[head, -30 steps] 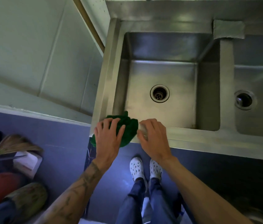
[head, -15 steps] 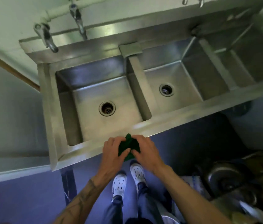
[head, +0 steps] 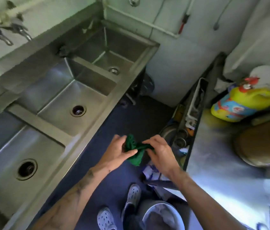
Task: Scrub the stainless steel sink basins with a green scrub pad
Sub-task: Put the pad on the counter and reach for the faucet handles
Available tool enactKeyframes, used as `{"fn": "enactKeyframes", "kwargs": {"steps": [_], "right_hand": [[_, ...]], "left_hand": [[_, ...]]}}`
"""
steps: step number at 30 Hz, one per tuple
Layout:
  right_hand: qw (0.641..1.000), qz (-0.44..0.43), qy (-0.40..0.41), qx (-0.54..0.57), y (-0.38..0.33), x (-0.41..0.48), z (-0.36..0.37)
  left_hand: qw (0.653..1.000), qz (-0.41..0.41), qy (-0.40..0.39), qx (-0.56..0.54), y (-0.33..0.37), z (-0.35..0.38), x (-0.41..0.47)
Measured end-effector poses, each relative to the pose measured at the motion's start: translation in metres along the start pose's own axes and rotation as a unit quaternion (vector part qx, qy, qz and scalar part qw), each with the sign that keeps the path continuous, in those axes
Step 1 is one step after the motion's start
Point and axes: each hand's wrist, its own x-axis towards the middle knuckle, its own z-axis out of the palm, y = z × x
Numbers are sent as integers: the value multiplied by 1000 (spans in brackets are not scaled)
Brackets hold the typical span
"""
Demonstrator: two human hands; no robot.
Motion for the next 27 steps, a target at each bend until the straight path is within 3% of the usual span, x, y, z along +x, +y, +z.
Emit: {"fn": "enactKeyframes", "kwargs": {"steps": [7, 18, 27], "right_hand": [[983, 112, 138, -46, 105, -6, -113], [936, 150, 295, -119, 218, -11, -218], [932, 263, 207, -139, 251, -67, -156]], "left_hand": [[993, 111, -43, 21, 128, 90, 115], [974, 212, -75, -16, 249, 186, 204], [973, 115, -179, 85, 188, 228, 195]]}}
